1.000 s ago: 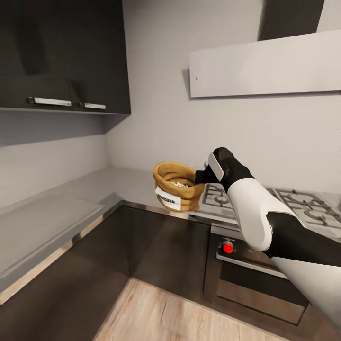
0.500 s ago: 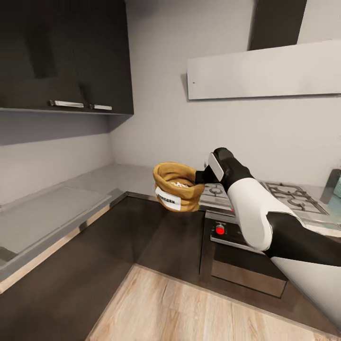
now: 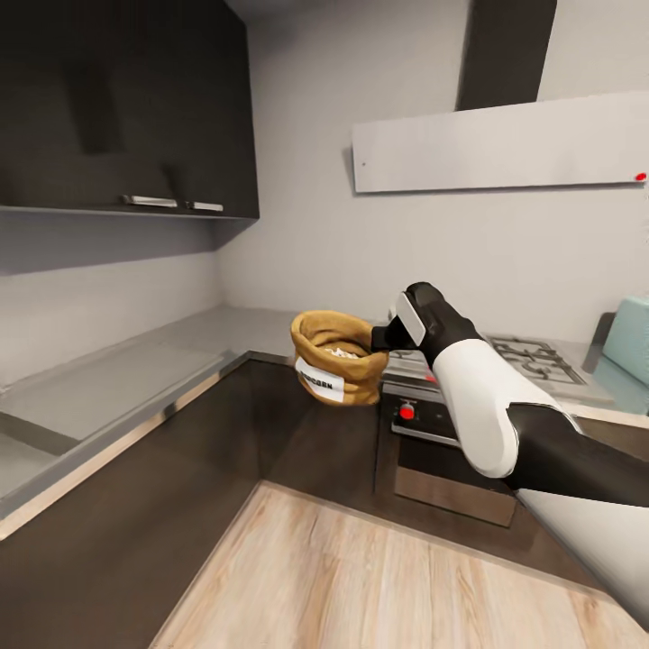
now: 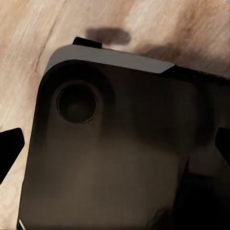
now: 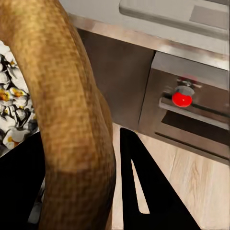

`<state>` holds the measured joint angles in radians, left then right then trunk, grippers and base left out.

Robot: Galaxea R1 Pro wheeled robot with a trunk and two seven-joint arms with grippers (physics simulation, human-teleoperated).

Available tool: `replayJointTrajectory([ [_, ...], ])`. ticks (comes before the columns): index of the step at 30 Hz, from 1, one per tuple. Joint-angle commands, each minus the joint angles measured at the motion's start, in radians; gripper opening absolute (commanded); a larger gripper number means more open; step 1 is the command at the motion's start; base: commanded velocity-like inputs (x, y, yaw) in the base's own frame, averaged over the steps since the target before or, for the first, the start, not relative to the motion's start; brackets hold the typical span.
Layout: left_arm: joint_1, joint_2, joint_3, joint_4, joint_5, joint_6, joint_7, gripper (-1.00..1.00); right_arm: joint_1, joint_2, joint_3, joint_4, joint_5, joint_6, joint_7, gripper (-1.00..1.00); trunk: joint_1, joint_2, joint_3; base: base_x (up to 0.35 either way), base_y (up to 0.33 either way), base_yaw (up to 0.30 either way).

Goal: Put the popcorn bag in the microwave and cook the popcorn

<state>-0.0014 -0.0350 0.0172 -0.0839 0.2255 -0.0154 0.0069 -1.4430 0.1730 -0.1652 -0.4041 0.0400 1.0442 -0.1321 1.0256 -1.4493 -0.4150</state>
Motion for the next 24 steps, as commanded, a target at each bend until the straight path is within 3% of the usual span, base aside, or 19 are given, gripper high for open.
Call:
replayJointTrajectory([
  [1,0.0,0.0,0.001,0.0,0.005,-0.002,0.001,1.0,-0.001,0.002,-0.008,-0.001,0.003,0.003,-0.003,-1.0,-0.001,-0.001,-0.001,-0.347,0.0,0.0],
  [24,0.0,0.001,0.002,0.0,0.005,-0.002,0.001,1.0,-0.001,0.002,-0.008,0.019,-0.003,0.003,-0.007,-1.0,-0.001,-0.001,-0.001,-0.346,0.0,0.0],
])
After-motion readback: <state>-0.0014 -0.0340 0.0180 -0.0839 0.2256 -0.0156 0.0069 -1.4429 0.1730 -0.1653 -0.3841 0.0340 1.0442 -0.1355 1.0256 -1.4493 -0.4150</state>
